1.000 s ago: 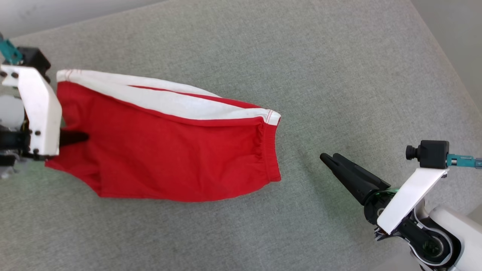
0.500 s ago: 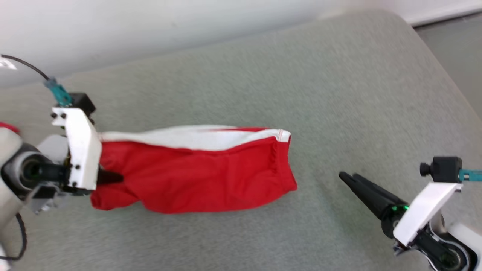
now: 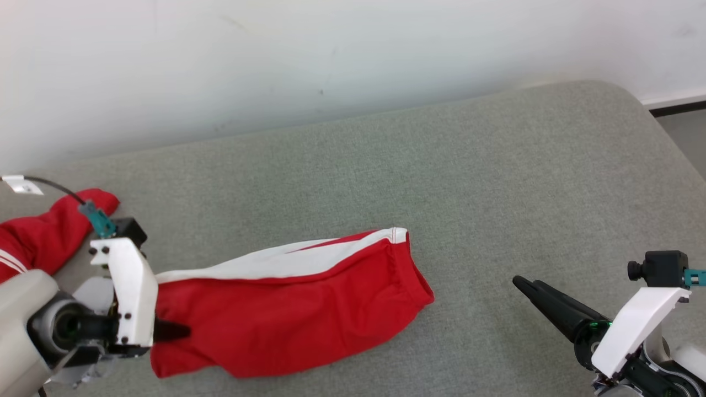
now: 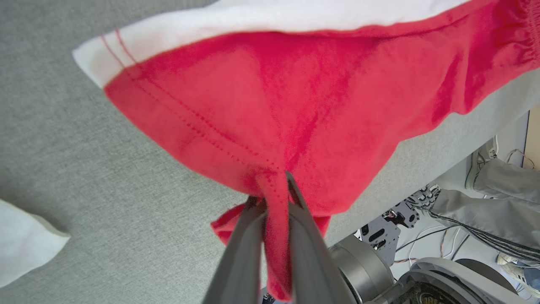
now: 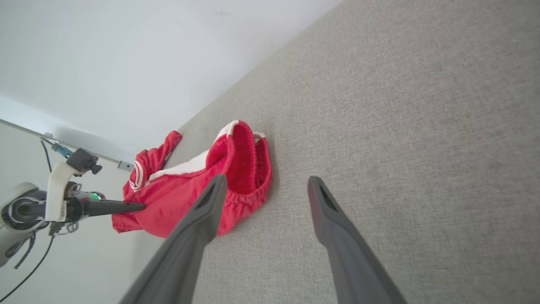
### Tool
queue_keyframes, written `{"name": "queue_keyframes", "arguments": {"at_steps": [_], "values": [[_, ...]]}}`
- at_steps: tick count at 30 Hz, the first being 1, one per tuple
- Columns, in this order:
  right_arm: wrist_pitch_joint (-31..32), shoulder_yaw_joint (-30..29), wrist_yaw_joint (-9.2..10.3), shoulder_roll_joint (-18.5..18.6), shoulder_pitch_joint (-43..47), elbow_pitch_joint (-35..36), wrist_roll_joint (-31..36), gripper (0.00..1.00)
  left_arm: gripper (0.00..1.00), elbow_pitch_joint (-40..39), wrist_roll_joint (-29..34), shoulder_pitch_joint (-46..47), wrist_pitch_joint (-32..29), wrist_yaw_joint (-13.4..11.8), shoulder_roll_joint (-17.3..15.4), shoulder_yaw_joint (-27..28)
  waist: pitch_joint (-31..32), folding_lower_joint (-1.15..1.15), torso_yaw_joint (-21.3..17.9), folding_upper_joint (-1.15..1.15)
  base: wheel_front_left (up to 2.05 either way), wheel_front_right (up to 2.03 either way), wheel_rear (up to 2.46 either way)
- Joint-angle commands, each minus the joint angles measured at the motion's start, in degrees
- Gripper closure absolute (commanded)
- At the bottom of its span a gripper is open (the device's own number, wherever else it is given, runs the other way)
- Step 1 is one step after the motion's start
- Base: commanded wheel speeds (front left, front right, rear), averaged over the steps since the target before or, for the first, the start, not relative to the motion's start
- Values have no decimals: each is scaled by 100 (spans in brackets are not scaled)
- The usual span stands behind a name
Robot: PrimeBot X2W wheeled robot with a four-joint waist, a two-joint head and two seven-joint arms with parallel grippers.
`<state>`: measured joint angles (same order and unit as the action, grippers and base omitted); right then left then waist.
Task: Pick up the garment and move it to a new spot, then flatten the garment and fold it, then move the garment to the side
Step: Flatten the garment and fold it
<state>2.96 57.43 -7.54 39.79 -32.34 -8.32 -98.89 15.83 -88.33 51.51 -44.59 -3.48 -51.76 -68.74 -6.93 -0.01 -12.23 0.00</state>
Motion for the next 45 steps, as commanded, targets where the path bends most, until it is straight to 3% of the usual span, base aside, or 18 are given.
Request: {"name": "queue_keyframes", "arguments": {"at_steps": [1,5,9,13,18,22,26,28,30,34,38,41,42,45], "values": [[-10,16,11,59,108,-14,-17,0,0,59,-38,-138,81,36,-2,-5,72,1,26,0,0,0,0],[-234,-22,11,135,140,-25,153,0,0,203,75,-285,469,223,51,33,232,1,101,0,0,0,0],[-877,-108,11,76,84,-110,637,0,0,131,926,-113,1203,360,-84,-37,378,1,200,0,0,0,0],[-1519,-242,11,74,63,-335,1172,0,0,-76,1484,-195,2411,208,8,158,523,1,349,0,0,0,0],[-1805,-761,11,-131,193,-655,1983,0,0,-401,1955,-507,4029,-335,93,485,604,1,555,0,0,0,0],[-1812,-2049,11,-704,601,-841,3048,0,0,-702,2260,-999,5539,-1002,221,817,599,1,703,0,0,0,0],[-1816,-3424,11,-1494,1284,-634,4376,0,0,-1096,2715,-1626,5975,-1663,481,1267,508,1,866,0,0,0,0],[-1815,-3919,12,-1892,1673,-500,4963,0,0,-1408,3147,-2040,5977,-1904,778,1940,462,1,962,0,0,0,0],[-1815,-4233,12,-2187,1992,-421,5505,0,0,-1621,3631,-2664,5968,-1992,1066,2501,430,1,1047,0,0,0,0],[-1816,-4719,12,-2746,2495,-291,6248,0,0,-1982,4611,-3597,5971,-1859,1810,3595,401,1,1215,0,0,0,0],[-1816,-4903,11,-3142,2795,-218,6774,0,0,-2138,5418,-4486,5971,-1509,2569,4512,410,1,1335,0,0,0,0],[-1817,-4864,11,-3216,2875,-347,7194,0,0,-1998,5791,-4927,5972,-1140,3073,5006,448,1,1419,0,0,0,0],[-1817,-4864,11,-3216,2875,-347,7194,0,0,-1998,5791,-4927,5972,-1140,3073,5006,448,1,1419,0,0,0,0],[-1801,-4932,11,-3372,2825,-584,7462,0,0,-1848,6165,-5108,5973,-780,3511,5404,476,1,1521,0,0,0,0]]}}
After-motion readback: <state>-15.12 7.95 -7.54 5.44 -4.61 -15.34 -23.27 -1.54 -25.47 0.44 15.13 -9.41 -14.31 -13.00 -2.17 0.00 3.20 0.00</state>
